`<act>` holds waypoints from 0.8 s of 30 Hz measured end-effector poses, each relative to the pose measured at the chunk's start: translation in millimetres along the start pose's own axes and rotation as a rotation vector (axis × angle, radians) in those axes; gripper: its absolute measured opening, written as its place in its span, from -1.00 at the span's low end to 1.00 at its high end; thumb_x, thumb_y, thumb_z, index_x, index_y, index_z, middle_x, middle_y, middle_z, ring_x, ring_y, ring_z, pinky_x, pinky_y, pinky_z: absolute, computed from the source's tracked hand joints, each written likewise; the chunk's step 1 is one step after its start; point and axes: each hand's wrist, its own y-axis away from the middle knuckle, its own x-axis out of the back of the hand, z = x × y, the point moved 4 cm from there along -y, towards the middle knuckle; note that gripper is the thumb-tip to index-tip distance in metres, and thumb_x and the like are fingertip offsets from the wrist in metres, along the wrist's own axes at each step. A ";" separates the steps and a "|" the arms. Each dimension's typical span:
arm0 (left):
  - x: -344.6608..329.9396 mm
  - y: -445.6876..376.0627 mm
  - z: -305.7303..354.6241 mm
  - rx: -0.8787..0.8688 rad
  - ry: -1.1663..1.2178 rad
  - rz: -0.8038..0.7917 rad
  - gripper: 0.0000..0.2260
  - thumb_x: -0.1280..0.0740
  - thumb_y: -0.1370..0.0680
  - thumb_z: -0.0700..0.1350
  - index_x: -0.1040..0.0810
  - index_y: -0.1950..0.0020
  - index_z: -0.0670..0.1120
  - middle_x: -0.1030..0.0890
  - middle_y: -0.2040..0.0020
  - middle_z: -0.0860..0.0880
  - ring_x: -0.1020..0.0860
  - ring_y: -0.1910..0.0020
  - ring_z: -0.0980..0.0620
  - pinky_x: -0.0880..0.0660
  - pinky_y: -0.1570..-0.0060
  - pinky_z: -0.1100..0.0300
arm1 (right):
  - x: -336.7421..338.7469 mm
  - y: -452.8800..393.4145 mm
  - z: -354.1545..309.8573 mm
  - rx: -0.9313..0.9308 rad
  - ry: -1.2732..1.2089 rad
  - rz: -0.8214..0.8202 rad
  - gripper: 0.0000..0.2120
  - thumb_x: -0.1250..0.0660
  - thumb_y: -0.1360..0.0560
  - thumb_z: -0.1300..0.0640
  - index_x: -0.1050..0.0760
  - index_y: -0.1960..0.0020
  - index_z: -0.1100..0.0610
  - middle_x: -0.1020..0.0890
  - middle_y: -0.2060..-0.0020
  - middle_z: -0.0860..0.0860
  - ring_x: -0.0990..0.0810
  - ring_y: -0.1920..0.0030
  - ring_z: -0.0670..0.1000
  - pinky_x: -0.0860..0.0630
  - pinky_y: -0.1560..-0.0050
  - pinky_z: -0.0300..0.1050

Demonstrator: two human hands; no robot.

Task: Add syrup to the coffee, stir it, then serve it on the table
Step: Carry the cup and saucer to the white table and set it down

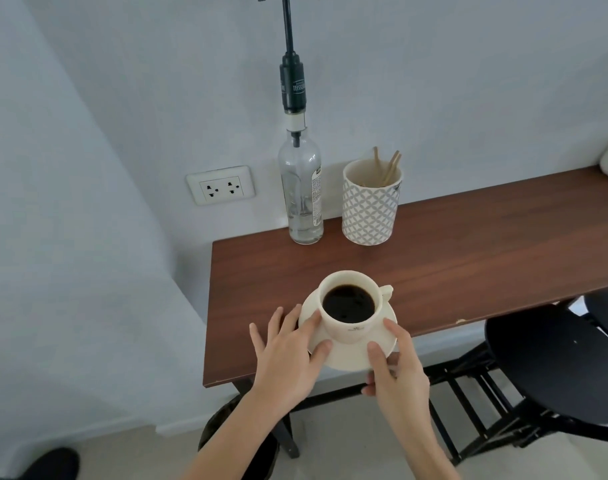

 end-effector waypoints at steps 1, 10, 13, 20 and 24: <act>-1.1 2.3 0.9 -0.002 -0.002 -0.003 -0.54 -0.12 -0.67 0.18 -0.17 -0.58 0.25 -0.12 -0.66 0.09 0.07 -0.66 -0.07 0.24 -0.53 -0.33 | -0.1 0.6 1.5 -0.034 -0.080 -0.022 -0.65 -0.24 -0.61 0.14 -0.37 -0.33 -0.17 -0.62 0.15 0.14 -0.67 0.33 0.07 -0.66 0.29 -0.09; -11.4 45.4 0.8 0.043 0.195 0.198 -0.48 -0.26 -0.63 0.16 -0.22 -0.57 0.24 -0.15 -0.60 -0.02 -0.06 -0.59 -0.04 -0.01 -0.57 -0.13 | 8.9 11.5 9.4 -0.097 -0.337 -0.125 -0.50 -0.23 -0.60 0.35 -0.35 -0.48 0.00 -0.61 -0.15 0.20 -0.66 -0.08 0.13 -0.69 0.18 -0.02; -15.6 71.7 -2.9 0.065 0.440 0.371 -0.46 -0.41 -0.55 0.08 -0.30 -0.47 0.33 -0.30 -0.31 0.12 -0.33 -0.29 0.00 -0.42 -0.33 0.06 | 12.5 16.6 12.8 -0.095 -0.333 -0.170 -0.49 -0.22 -0.60 0.37 -0.35 -0.49 0.03 -0.63 -0.10 0.24 -0.68 -0.04 0.15 -0.70 0.18 0.03; -42.4 96.8 -12.3 0.231 1.119 0.177 -0.44 -0.46 -0.56 -0.15 -0.41 -0.42 0.33 -0.51 -0.35 0.06 -0.64 -0.17 0.04 -0.61 -0.18 0.16 | 14.7 37.2 14.3 -0.091 -0.300 -0.304 -0.50 -0.24 -0.59 0.39 -0.41 -0.44 0.01 -0.65 -0.09 0.24 -0.66 -0.07 0.18 -0.69 0.22 0.07; -44.5 114.3 -21.8 0.234 1.327 0.171 -0.47 -0.46 -0.52 -0.35 -0.52 -0.41 0.08 -0.65 -0.27 -0.06 -0.65 -0.18 -0.03 -0.62 0.06 0.22 | 5.6 53.9 5.2 -0.083 -0.285 -0.401 -0.49 -0.24 -0.57 0.42 -0.44 -0.41 0.00 -0.64 -0.06 0.25 -0.66 -0.01 0.14 -0.69 0.28 0.04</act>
